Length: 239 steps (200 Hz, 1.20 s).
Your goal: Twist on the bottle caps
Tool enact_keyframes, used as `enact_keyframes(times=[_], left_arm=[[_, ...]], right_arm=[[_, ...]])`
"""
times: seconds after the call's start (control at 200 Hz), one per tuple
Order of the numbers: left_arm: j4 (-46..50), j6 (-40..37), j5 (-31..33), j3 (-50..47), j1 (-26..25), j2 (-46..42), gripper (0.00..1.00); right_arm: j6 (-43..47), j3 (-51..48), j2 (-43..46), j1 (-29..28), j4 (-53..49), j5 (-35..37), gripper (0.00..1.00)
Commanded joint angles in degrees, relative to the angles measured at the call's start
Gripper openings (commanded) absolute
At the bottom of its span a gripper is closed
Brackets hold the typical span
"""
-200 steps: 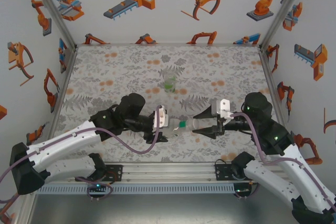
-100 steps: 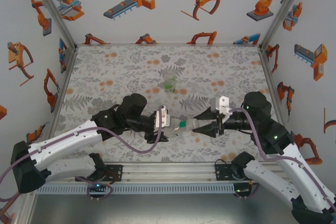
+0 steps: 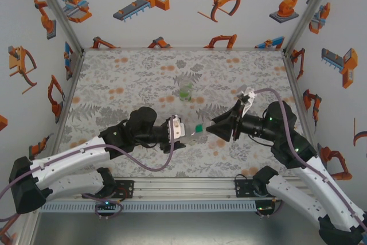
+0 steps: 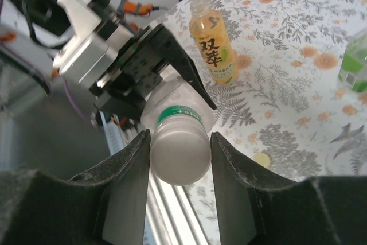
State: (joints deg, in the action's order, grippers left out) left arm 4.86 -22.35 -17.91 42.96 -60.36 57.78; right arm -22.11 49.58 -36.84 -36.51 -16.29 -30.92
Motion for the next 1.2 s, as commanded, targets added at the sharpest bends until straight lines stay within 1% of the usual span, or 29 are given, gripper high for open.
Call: enact_keyframes(times=[0.0, 0.095, 0.185, 0.28, 0.35, 0.391, 0.441, 0.511, 0.576, 0.626, 0.766, 1.006, 1.192], left_arm=[[-5.71, 0.97, 6.28, -0.46, 0.33, -2.03, 0.00], [-5.54, 0.95, 6.36, -0.29, 0.36, -1.89, 0.00], [-5.56, 1.29, 5.71, 0.17, 0.32, -1.39, 0.00], [-6.00, 2.35, 6.36, 0.82, 0.29, -0.55, 0.00], [-5.31, 3.59, 8.66, 2.25, 0.31, 0.90, 0.00], [-4.33, 4.11, 9.55, 3.41, 0.37, 1.83, 0.00], [-3.11, 4.62, 10.04, 4.91, 0.31, 2.89, 0.00], [-2.79, 5.20, 9.89, 5.94, 0.28, 3.89, 0.00], [-3.73, 5.46, 9.04, 6.09, 0.28, 4.31, 0.00], [-4.88, 5.72, 8.17, 6.01, 0.33, 4.36, 0.00], [-7.00, 6.32, 6.78, 6.57, 0.25, 5.39, 0.00], [-8.93, 7.86, 6.96, 8.02, 0.30, 7.84, 0.00], [-9.66, 8.60, 6.69, 8.98, 0.24, 9.29, 0.00]], right_arm=[[-20.79, -0.80, 0.08, 0.04, 1.38, 10.95, 0.00], [-28.54, -0.28, -0.28, 0.04, -1.84, 15.51, 0.00], [-29.27, 0.93, -1.58, 0.04, -3.78, 16.19, 0.15], [-28.01, 1.54, -2.66, 0.04, -4.18, 17.15, 0.22], [-27.51, 1.82, -3.01, 0.04, -4.10, 18.25, 0.36], [-27.51, 2.07, -3.22, 0.04, -4.11, 19.02, 0.41], [-27.09, 2.35, -3.44, 0.04, -3.93, 19.88, 0.46], [-25.73, 3.01, -4.22, 0.04, -4.01, 20.62, 0.55], [-24.67, 3.47, -5.06, 0.04, -3.93, 21.09, 0.60], [-24.18, 3.67, -5.79, 0.08, -3.85, 21.33, 0.62], [-23.03, 4.07, -7.81, 0.04, -3.18, 21.70, 0.62], [-23.49, 3.21, -9.42, 0.03, 1.45, 18.59, 0.62], [-24.49, 2.03, -9.02, 0.02, 2.12, 19.88, 0.58]])
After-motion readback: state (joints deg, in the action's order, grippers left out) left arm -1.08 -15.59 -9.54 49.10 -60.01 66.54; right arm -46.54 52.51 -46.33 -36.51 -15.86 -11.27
